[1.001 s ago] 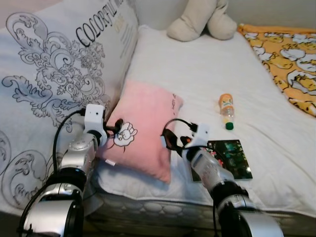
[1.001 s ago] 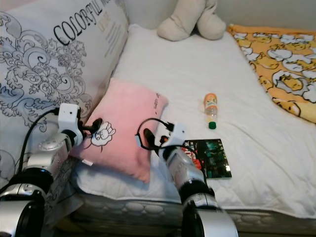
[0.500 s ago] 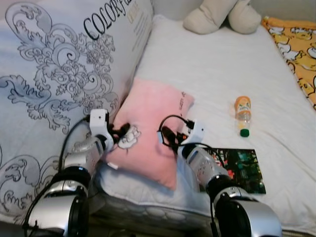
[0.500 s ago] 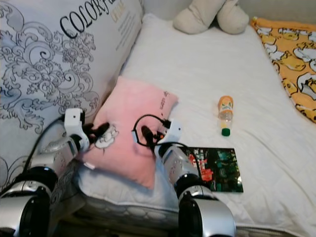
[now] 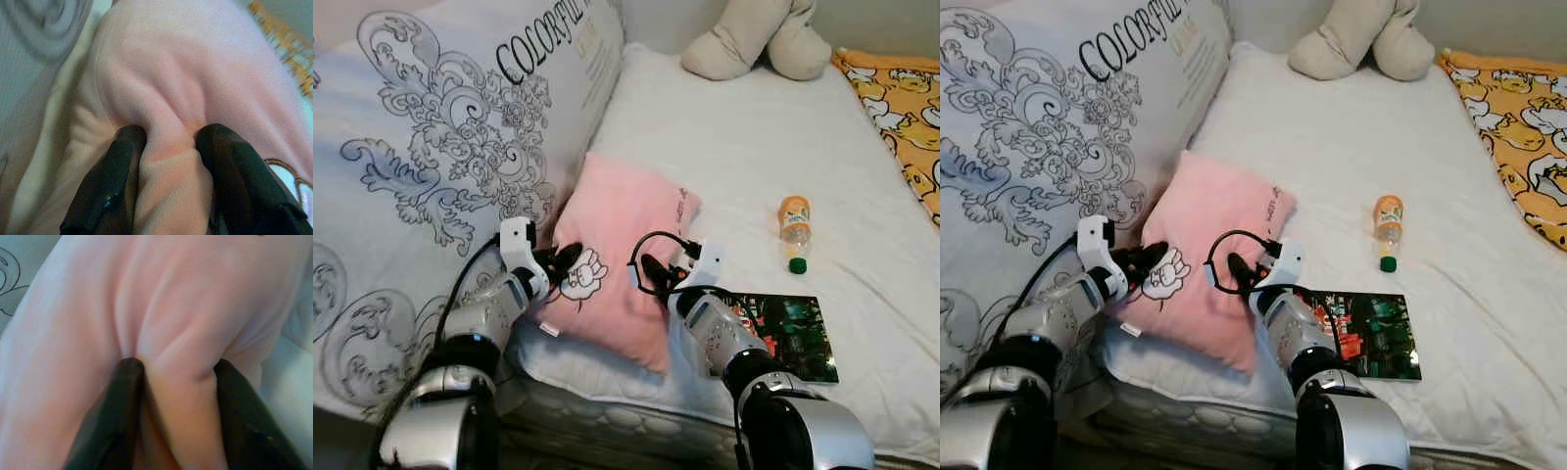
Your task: Clean up the room
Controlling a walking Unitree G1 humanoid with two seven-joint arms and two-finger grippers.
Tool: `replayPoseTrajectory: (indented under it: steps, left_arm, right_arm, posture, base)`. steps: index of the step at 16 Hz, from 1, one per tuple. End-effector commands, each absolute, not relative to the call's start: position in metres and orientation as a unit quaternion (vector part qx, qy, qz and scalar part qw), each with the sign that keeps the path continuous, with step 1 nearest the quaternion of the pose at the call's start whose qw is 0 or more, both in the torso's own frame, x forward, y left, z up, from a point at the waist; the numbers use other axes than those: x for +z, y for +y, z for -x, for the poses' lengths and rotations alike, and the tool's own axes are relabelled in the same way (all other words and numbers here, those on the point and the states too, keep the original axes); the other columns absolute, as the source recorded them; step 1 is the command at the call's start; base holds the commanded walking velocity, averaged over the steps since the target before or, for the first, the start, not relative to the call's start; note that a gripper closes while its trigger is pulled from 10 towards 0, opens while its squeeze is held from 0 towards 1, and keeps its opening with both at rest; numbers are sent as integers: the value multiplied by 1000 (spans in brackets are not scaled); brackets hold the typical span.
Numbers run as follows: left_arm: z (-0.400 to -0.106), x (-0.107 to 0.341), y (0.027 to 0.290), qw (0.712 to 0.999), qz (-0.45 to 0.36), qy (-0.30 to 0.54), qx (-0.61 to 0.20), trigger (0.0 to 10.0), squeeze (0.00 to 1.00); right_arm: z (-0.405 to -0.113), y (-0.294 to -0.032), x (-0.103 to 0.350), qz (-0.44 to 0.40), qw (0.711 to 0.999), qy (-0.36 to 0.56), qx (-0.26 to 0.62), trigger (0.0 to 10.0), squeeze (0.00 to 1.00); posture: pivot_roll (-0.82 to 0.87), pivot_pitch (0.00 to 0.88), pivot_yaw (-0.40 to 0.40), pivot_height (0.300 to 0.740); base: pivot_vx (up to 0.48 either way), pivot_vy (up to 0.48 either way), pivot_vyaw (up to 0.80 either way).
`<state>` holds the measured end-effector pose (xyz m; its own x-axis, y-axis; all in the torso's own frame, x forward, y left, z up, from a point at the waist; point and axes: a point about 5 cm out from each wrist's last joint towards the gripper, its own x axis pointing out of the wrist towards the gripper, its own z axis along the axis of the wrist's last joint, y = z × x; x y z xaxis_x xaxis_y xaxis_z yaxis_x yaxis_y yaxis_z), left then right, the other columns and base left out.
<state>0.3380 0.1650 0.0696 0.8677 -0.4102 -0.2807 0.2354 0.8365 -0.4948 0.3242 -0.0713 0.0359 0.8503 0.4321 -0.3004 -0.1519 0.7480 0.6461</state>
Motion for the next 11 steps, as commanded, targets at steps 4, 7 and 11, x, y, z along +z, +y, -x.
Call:
replayPoseTrajectory:
  steps: [4, 7, 11]
  left_arm:
    - [-339, 131, 139, 940, 249, 70, -222, 0, 0]
    - [-335, 161, 137, 940, 248, 20, -235, 0, 0]
    - [-325, 155, 139, 964, 144, 46, -217, 10000, 0]
  right_arm:
    - [-331, -55, 53, -292, 913, 189, 213, 0, 0]
    - [-340, -52, 67, -281, 919, 159, 228, 0, 0]
    - [-343, -53, 70, -240, 930, 160, 228, 0, 0]
  posture:
    - [-39, 0, 23, 740]
    - [-24, 0, 17, 740]
    - [-14, 0, 7, 740]
  base:
    - [0, 0, 0]
    - [0, 0, 0]
    - [0, 0, 0]
